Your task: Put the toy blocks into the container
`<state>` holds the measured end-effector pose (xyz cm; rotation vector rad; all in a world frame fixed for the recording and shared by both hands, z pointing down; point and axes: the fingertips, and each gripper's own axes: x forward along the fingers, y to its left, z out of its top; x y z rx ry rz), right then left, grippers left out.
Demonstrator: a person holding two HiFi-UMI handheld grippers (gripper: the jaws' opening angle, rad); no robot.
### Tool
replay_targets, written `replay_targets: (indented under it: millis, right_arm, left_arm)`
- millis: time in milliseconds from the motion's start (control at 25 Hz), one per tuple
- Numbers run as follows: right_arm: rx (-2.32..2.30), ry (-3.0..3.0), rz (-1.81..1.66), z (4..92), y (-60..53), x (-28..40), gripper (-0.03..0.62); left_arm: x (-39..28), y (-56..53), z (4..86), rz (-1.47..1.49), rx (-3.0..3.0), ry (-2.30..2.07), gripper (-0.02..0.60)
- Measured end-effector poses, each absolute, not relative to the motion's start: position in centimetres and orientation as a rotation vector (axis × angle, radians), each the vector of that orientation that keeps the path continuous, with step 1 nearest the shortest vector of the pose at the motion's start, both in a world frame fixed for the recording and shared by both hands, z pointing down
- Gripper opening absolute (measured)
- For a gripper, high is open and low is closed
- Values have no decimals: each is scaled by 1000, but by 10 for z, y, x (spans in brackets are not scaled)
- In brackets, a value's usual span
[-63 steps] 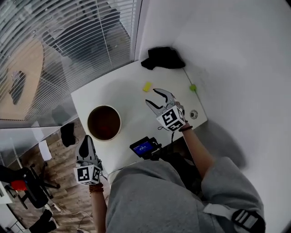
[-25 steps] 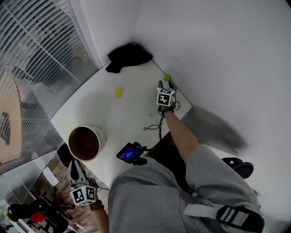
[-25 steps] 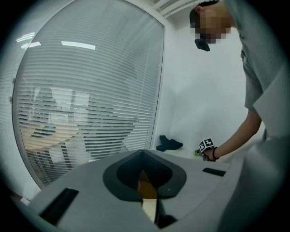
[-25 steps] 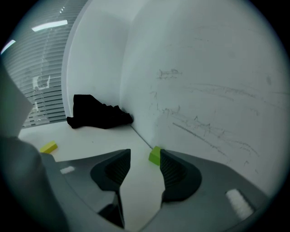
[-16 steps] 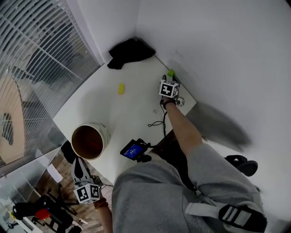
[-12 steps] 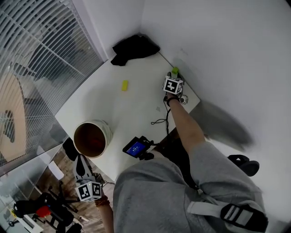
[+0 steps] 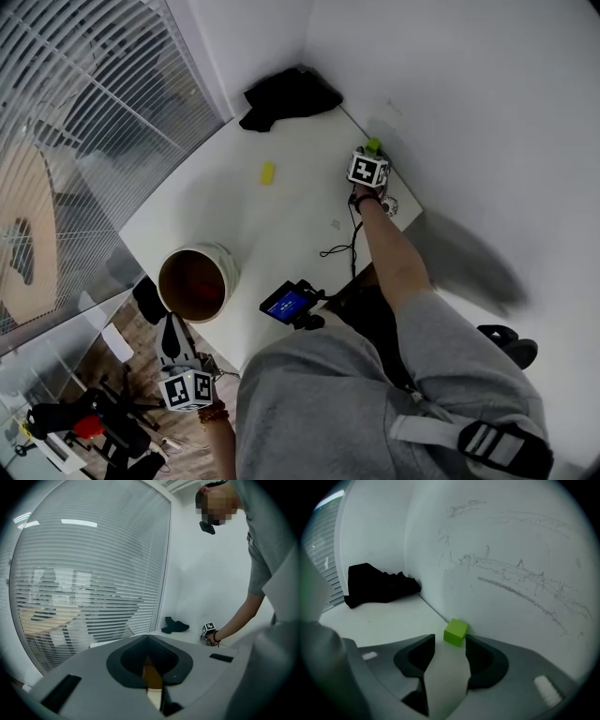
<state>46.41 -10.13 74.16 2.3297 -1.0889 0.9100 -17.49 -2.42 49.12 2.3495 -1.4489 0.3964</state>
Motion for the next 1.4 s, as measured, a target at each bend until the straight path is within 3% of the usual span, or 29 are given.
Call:
replay_targets:
  millis: [920,1080,1400]
  right_arm:
    - [2372,-1044,1099,754,-103,474,201]
    - [2391,-1041,1071,745,-104,477,164]
    - [2376,-1041,1051,738,-92,477,160]
  left_arm:
    - [-165,-22,492,402,2352,-1422,8]
    - [-170,-23,492,398,2348,-1434,8]
    - [-176,-22,492,368,2339,-1452,8]
